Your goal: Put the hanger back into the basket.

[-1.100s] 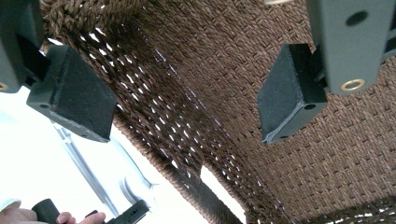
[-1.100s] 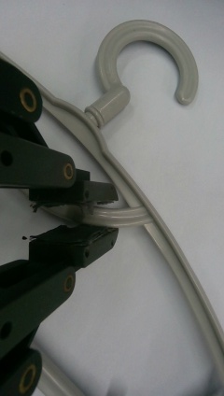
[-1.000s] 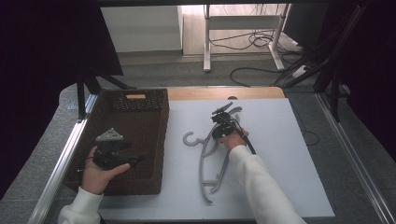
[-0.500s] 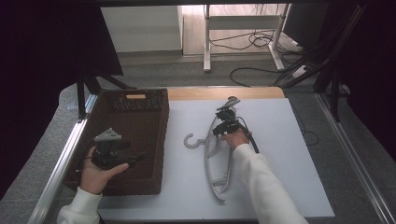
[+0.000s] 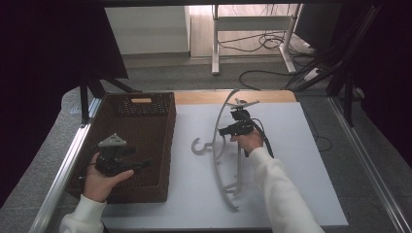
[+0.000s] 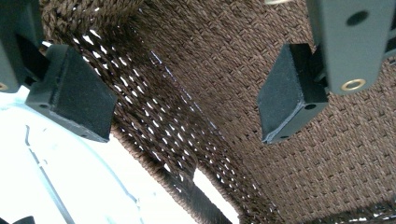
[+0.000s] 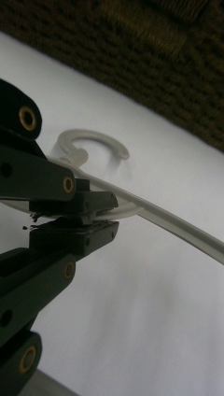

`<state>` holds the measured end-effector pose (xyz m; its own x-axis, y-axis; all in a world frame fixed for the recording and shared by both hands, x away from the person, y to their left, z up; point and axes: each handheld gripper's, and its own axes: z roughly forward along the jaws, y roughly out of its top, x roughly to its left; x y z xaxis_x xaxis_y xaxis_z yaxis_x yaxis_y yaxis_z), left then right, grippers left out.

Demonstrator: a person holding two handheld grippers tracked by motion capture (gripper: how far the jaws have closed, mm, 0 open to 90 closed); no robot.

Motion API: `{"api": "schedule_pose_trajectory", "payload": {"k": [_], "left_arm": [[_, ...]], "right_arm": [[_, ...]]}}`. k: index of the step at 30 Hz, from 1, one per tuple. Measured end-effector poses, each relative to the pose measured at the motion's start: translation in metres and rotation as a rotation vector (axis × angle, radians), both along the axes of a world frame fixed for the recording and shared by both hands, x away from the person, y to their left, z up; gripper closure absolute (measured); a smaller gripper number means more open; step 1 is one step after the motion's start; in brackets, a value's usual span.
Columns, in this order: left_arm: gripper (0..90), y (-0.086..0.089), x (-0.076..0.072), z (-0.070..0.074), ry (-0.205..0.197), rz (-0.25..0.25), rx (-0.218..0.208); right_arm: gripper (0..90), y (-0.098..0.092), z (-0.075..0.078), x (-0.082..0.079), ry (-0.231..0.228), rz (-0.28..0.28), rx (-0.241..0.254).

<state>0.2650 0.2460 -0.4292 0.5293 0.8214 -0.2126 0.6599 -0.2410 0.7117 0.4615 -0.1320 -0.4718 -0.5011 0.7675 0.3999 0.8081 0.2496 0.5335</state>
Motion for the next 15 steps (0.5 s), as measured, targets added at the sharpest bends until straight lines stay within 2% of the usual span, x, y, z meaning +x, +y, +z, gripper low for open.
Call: {"api": "schedule_pose_trajectory", "payload": {"k": [4, 7, 12, 14, 15], "left_arm": [[19.5, 0.001, 0.000, -0.001, 0.003, 0.003, -0.001], [19.5, 0.001, 0.001, -0.001, 0.004, 0.004, 0.000], [19.5, 0.001, 0.001, -0.001, 0.005, 0.003, 0.002], [19.5, 0.001, 0.001, -0.001, 0.005, 0.003, 0.001], [19.5, 0.001, 0.001, -0.001, 0.005, 0.003, 0.001]], "right_arm": [[85.4, -0.004, 0.004, 0.000, 0.001, 0.006, 0.035], [85.8, -0.011, 0.010, 0.000, 0.005, 0.006, 0.103], [86.1, -0.019, 0.018, -0.001, -0.008, 0.006, 0.159], [86.2, -0.025, 0.024, -0.002, -0.017, 0.003, 0.220], [86.2, -0.025, 0.024, -0.002, -0.017, 0.003, 0.220]]}}
